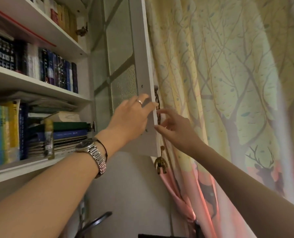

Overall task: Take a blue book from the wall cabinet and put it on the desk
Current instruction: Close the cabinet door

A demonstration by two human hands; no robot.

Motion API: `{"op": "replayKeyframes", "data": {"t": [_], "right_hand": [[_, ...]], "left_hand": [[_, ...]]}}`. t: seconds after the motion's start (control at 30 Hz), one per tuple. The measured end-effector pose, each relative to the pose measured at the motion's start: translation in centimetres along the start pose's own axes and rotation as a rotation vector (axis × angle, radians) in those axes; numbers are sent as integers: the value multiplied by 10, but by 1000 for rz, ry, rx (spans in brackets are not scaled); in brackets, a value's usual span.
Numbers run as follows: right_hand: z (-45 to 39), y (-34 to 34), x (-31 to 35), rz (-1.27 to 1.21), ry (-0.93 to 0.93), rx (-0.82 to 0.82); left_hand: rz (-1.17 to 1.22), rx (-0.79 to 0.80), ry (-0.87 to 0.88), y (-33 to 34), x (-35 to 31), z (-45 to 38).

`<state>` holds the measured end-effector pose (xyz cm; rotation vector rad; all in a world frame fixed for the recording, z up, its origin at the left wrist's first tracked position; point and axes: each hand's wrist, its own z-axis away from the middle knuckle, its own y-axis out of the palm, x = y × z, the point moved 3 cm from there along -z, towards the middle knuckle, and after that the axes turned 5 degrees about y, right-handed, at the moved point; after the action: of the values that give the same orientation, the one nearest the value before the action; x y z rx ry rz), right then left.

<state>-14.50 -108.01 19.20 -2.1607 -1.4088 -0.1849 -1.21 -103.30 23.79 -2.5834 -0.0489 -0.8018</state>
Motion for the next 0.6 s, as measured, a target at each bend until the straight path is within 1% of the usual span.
{"op": "replayKeyframes", "data": {"t": [0.1, 0.27, 0.4, 0.47, 0.6], "right_hand": [[4, 12, 24, -58, -68, -12], [8, 41, 63, -84, -201, 9], [9, 71, 88, -38, -287, -77], [10, 90, 101, -80, -272, -78], [13, 133, 130, -278, -222, 44]], "left_hand": [[-10, -63, 17, -16, 18, 23], [-24, -86, -16, -39, 48, 62], [-83, -78, -63, -53, 76, 99], [-106, -72, -94, -61, 89, 118], [-155, -29, -166, -74, 117, 155]]}}
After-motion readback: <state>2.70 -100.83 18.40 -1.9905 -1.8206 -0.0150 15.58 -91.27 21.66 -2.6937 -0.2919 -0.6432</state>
